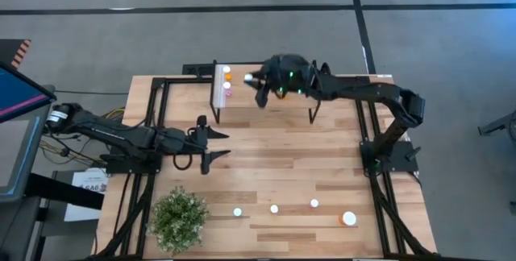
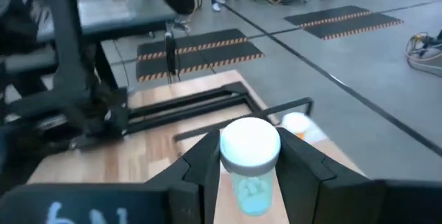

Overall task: Pick and place medicine bottles onto shelf by color
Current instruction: Put the blue pill bottle on the shelf

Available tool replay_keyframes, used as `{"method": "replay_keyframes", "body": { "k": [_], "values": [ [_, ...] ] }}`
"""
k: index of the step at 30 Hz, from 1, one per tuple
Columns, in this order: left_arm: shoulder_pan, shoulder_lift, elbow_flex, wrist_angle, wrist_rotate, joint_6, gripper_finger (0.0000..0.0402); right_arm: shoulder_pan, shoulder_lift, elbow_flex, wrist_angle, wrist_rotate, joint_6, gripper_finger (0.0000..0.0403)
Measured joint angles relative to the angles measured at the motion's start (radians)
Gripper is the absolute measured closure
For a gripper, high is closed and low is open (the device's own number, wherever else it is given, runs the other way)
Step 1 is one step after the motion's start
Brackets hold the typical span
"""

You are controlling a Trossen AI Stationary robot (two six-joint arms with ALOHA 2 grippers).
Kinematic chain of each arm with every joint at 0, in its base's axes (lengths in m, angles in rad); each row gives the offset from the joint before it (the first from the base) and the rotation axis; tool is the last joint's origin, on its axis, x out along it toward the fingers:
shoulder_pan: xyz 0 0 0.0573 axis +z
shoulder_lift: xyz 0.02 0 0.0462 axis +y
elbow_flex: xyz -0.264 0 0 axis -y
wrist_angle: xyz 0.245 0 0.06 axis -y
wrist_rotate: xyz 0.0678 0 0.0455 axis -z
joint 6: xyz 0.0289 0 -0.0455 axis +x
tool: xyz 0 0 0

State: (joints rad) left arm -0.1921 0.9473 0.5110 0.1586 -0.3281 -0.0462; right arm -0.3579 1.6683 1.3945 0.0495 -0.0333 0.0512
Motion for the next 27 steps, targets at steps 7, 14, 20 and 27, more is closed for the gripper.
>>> {"method": "replay_keyframes", "body": {
  "k": [7,14,20,27],
  "values": [
    [0.0,-0.002,0.0,0.044,-0.002,0.054,0.0176,-0.094,0.03,0.001,0.089,-0.089,0.06,0.0266],
    [0.0,-0.002,0.0,0.038,-0.028,0.069,0.0176,-0.102,0.103,0.026,0.117,-0.113,0.065,0.0266],
    [0.0,-0.078,-0.052,0.039,-0.047,0.069,0.0176,-0.102,0.168,0.094,0.063,-0.113,0.056,0.0258],
    [-0.001,-0.244,-0.149,0.129,-0.037,0.06,0.0176,-0.117,0.195,0.113,0.056,-0.104,0.045,0.0248]
  ]
}}
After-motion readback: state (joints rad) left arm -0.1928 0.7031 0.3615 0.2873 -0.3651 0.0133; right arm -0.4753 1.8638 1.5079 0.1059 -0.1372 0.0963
